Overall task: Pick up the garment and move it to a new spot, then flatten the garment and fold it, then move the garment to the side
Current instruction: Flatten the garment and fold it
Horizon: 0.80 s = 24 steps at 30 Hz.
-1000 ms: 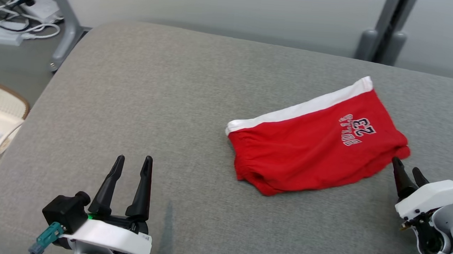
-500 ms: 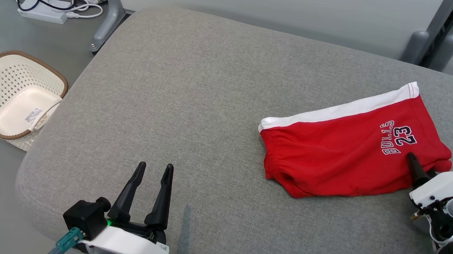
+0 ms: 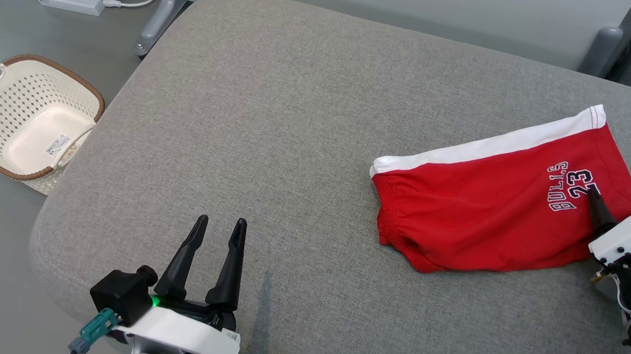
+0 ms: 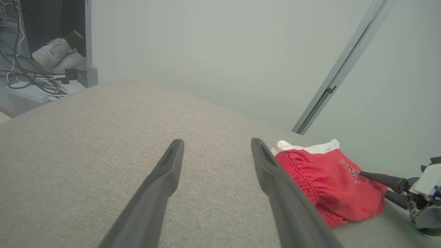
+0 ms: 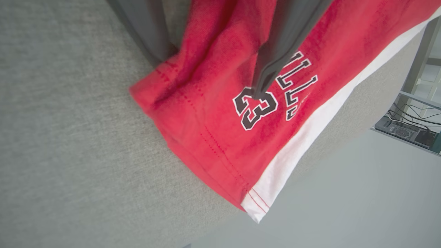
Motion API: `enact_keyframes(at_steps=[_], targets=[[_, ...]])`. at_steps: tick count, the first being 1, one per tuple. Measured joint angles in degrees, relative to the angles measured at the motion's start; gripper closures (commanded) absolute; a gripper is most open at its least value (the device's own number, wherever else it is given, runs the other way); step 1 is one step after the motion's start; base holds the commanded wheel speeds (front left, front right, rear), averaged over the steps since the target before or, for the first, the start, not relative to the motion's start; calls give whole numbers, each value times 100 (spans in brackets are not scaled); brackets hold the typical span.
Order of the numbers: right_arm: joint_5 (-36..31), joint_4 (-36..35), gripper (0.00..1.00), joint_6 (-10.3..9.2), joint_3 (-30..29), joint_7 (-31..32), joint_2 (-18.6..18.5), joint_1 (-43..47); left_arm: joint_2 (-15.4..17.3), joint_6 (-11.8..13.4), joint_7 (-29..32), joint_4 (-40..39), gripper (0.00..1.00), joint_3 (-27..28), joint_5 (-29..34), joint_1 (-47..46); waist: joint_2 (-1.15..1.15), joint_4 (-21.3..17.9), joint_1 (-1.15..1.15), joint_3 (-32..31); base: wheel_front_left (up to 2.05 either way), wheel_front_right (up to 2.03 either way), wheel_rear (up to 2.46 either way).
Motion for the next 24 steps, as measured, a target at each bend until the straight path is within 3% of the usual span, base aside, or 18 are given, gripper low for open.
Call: enact_keyframes(at_steps=[1, 16, 24], targets=[[-3, 14, 100, 0, 24, -18, -14, -17, 0, 5, 0, 2, 0, 0, -8, -3, 0, 5, 0, 10, 0, 0, 0], [223, 191, 100, 0, 162, -614, -1, -11, 0, 40, 0, 90, 0, 65, -31, -14, 0, -98, 0, -223, 0, 0, 0], [511, 470, 100, -1, -152, -1163, -34, 336, -1, 37, 0, 115, 0, 160, 11, 104, 0, -259, 0, -533, 0, 0, 0]])
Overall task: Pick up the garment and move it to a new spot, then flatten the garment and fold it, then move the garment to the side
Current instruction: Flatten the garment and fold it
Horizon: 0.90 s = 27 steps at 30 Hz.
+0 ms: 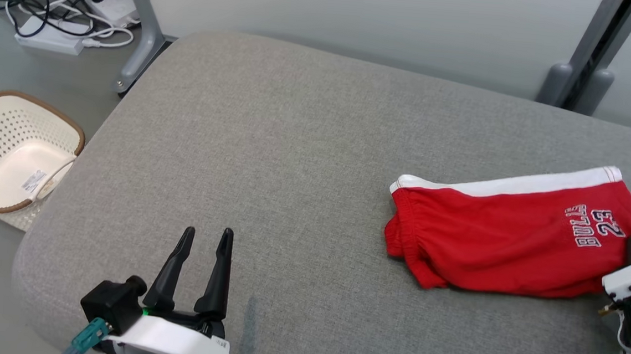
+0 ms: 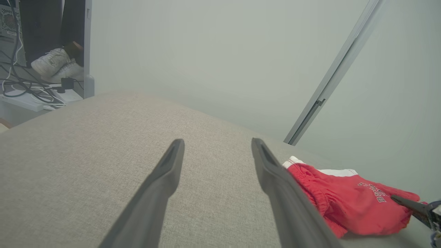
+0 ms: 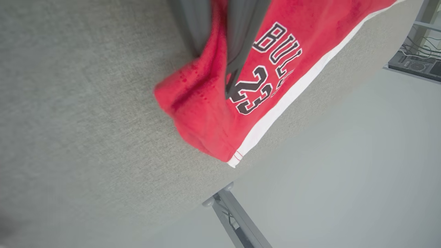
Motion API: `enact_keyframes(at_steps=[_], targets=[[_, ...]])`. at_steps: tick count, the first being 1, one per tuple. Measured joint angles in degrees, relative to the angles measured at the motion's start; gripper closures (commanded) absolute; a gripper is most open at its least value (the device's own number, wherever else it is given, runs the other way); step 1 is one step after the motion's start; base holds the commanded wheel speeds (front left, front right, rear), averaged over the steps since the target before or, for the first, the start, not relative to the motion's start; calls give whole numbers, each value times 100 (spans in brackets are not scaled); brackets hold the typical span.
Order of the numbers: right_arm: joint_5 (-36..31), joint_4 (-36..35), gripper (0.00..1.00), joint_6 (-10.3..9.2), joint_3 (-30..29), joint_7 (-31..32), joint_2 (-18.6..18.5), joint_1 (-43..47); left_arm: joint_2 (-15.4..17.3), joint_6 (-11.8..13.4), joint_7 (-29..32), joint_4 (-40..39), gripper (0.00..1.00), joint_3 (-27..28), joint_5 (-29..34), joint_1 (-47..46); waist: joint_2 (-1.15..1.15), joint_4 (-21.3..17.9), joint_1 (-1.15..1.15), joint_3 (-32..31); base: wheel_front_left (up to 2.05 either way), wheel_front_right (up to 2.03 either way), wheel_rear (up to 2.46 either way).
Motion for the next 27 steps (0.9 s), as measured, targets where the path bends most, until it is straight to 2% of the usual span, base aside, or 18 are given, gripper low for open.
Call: enact_keyframes(at_steps=[16, 20, 24, 27], targets=[[144, 472, 100, 0, -424, -519, 386, 592, 2, -57, 0, -1, 0, 283, 131, 358, 0, -557, 0, -468, 0, 0, 0], [-18, 509, 100, 0, -403, -554, 350, 584, -1, -77, 0, 0, 0, 222, 166, 367, 0, -613, 0, -509, 0, 0, 0], [-131, 443, 100, 0, -355, -560, 391, 507, 1, -77, 0, 3, 0, 220, 166, 373, 0, -632, 0, -531, 0, 0, 0], [-255, 136, 100, 0, -319, -575, 439, 456, 0, -87, 0, 22, 0, 218, 172, 374, 0, -629, 0, -550, 0, 0, 0]])
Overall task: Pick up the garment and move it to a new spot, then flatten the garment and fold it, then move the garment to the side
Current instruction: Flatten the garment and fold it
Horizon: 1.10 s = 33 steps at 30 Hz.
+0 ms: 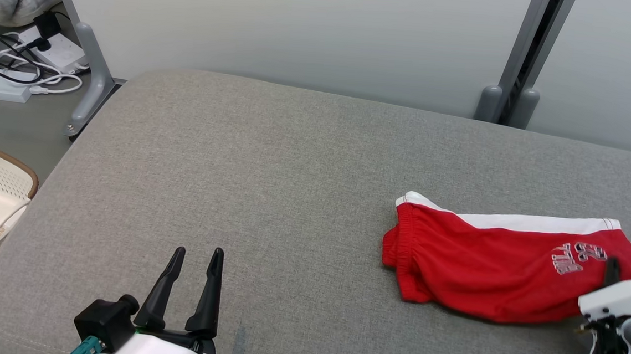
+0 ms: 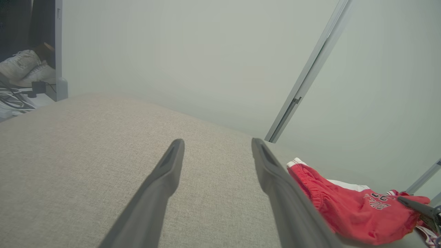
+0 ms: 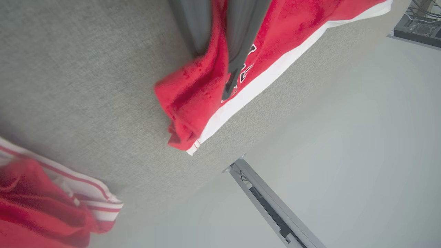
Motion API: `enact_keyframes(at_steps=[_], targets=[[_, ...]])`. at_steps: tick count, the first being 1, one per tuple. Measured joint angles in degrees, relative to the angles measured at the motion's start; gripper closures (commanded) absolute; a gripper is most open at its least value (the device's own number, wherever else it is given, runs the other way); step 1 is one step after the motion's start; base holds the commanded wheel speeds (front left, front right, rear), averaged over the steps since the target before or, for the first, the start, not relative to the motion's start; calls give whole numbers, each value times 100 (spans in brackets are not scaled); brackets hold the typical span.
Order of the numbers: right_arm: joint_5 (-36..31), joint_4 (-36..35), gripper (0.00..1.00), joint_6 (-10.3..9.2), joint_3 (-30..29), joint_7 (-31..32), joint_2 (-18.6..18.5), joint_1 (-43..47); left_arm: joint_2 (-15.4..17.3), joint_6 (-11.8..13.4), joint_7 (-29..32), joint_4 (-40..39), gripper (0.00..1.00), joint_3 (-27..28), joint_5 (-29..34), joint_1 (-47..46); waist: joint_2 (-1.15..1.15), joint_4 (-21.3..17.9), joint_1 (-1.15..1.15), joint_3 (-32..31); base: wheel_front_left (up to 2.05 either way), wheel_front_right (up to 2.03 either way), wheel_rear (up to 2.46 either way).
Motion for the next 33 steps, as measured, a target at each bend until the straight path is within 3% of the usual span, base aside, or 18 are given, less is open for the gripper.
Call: enact_keyframes(at_steps=[9, 19, 33], targets=[[-414, -1692, 100, 0, 211, -12, 422, 378, 1, -13, 0, 75, 0, 16, 19, 29, 0, 73, 0, -100, 0, 0, 0], [-241, -3020, 100, 0, 1733, 87, 680, 866, 0, -13, 0, 100, 0, 12, 40, 74, 0, 252, 0, -159, 0, 0, 0], [-268, -2406, 100, 0, 3096, 328, 549, 900, 2, 12, 0, 112, 0, -46, -48, 133, 0, 522, 0, -102, 0, 0, 0]])
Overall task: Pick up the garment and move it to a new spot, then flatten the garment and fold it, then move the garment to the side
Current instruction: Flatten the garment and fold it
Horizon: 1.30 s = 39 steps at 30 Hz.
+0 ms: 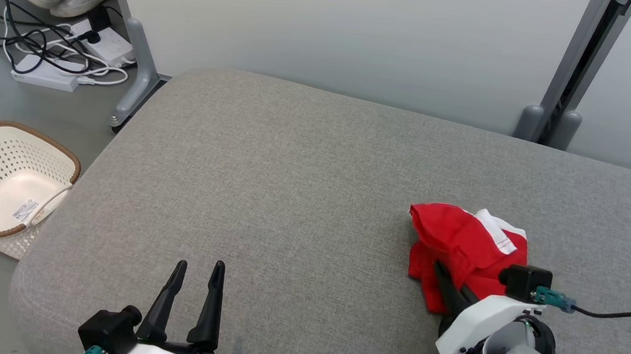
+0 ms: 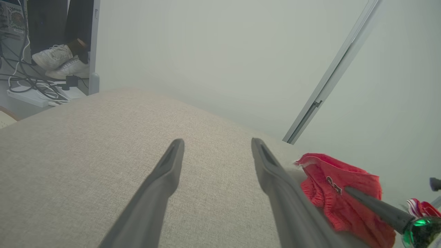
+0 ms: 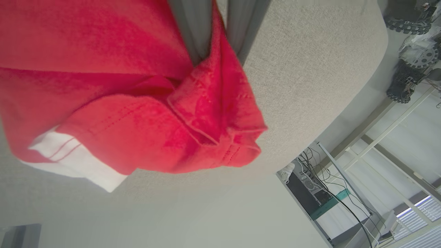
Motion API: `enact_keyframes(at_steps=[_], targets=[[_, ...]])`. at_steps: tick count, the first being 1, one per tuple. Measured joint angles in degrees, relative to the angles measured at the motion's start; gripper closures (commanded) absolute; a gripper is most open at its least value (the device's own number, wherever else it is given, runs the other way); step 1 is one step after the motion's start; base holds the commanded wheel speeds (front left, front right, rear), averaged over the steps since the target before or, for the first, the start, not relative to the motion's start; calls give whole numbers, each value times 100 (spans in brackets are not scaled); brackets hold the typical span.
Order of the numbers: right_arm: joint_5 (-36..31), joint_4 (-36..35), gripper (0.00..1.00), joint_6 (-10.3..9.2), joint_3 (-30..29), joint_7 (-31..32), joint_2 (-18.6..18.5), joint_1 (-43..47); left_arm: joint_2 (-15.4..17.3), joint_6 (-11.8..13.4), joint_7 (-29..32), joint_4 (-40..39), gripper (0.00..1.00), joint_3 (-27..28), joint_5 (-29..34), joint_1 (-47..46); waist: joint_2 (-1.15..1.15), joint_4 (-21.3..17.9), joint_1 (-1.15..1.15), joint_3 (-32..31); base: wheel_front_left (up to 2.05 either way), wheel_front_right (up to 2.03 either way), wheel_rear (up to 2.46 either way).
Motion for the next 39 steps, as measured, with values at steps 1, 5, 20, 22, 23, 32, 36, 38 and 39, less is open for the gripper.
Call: enact_keyframes(at_steps=[1, 5, 20, 22, 23, 32, 36, 38, 39], targets=[[-22, 76, 95, 0, 54, 1, -9, -18, 0, 0, 0, 2, 0, -1, 0, 1, 0, 8, 0, 5, 0, 0, 0], [-2, 342, 0, 0, 259, 104, -11, -37, -1, 1, 0, 4, 0, -7, -9, 4, 0, 21, 0, 14, 0, 0, 0], [19, 289, 0, 0, 1440, 198, -220, -164, -1, 19, 0, 4, 0, -38, -48, -2, 0, -75, 0, 102, 0, 0, 0], [89, 272, 0, 0, 1451, 141, -252, -198, -2, 19, 0, 14, 0, -44, -47, -3, 0, -95, 0, 93, 0, 0, 0], [121, 274, 0, 0, 1449, 103, -280, -211, -1, 19, 0, 21, 0, -42, -46, -3, 0, -104, 0, 84, 0, 0, 0], [293, -48, 0, 0, 833, -276, -794, -218, 1, 14, 0, 22, 0, 7, 7, 8, 0, -189, 0, 14, 0, 0, 0], [-116, 44, 0, 0, 143, -332, -994, -158, -1, -2, 0, 18, 0, 7, 24, 20, 0, -239, 0, 16, 0, 0, 0], [-612, 69, 0, 0, -149, -338, -1050, -83, -1, -2, 0, 11, 0, 1, 24, 21, 0, -253, 0, 29, 0, 0, 0], [-823, 80, 0, 0, -323, -339, -1048, -50, -2, -3, 0, 9, 0, -3, 23, 21, 0, -257, 0, 39, 0, 0, 0]])
